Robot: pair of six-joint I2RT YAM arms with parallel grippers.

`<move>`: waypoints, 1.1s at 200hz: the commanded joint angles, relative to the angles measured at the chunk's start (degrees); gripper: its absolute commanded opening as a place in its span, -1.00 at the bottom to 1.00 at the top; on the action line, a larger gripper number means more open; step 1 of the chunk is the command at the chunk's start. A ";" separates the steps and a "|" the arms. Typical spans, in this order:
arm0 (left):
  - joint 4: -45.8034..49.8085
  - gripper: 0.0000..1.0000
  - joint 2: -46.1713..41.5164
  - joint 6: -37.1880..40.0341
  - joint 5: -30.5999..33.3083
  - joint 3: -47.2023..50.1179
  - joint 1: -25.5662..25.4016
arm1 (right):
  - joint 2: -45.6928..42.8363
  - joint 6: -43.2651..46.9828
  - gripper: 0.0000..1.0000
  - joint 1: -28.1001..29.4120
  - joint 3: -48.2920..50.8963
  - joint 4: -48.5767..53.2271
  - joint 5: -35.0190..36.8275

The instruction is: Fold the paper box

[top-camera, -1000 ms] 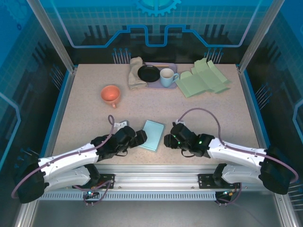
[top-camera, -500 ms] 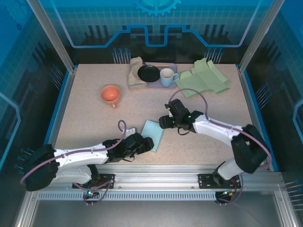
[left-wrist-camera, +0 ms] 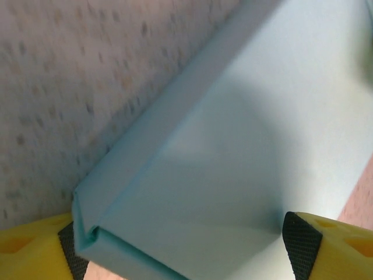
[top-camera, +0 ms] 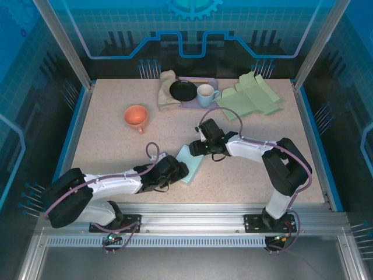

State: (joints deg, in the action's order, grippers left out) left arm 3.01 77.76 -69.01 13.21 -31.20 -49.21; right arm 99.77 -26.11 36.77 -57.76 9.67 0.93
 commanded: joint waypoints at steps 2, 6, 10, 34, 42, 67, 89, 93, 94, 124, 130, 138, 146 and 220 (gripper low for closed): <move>-2.03 0.67 3.34 3.22 -1.90 -4.83 3.42 | -0.45 -4.40 0.20 -2.19 2.88 -2.15 -3.56; -2.15 0.66 4.23 3.52 -2.33 -5.58 4.14 | -0.61 -5.02 0.20 -2.59 3.14 -2.51 -4.06; -2.29 0.65 5.30 3.79 -2.71 -6.45 4.81 | -0.68 -5.63 0.19 -2.94 3.54 -2.90 -4.59; -4.14 0.56 12.28 5.18 -7.51 -11.50 9.46 | -0.34 -8.71 0.16 -4.53 5.43 -6.30 -8.39; -4.75 0.53 14.68 5.96 -8.74 -13.48 10.80 | -0.04 -9.31 0.14 -4.74 5.59 -7.37 -9.26; -0.53 0.49 21.05 12.38 -9.00 -23.13 14.28 | 2.09 -10.48 0.09 -5.20 3.78 -7.91 -9.72; 7.49 0.48 26.92 18.01 -5.49 -33.66 17.14 | 4.73 -11.93 0.03 -5.48 0.72 -7.82 -9.11; 8.43 0.47 27.99 18.80 -5.31 -35.01 17.83 | 5.13 -12.19 0.02 -5.49 0.27 -7.93 -9.02; 8.60 0.47 28.11 18.99 -5.26 -35.35 18.05 | 5.28 -12.29 0.02 -5.49 0.14 -8.01 -9.02; 14.50 0.46 35.58 23.44 -4.31 -46.08 22.77 | 9.65 -13.60 0.01 -5.60 -5.93 -8.17 -8.22; 15.23 0.46 36.64 23.77 -3.95 -47.49 23.68 | 10.56 -13.74 0.00 -5.60 -7.38 -8.19 -8.30; 15.93 0.45 37.96 24.11 -3.66 -49.07 24.89 | 12.17 -14.09 0.00 -5.57 -9.31 -8.17 -8.72; 16.81 0.46 38.91 24.65 -3.25 -50.44 25.88 | 13.60 -14.44 0.00 -5.61 -11.24 -8.10 -9.41; 27.27 0.75 40.98 28.12 2.23 -60.73 30.84 | 16.76 -14.36 0.07 -5.66 -18.69 -6.45 -10.19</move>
State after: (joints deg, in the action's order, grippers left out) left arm 24.21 118.26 -43.59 12.19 -87.18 -18.90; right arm 117.36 -40.95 30.44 -74.96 0.84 -8.43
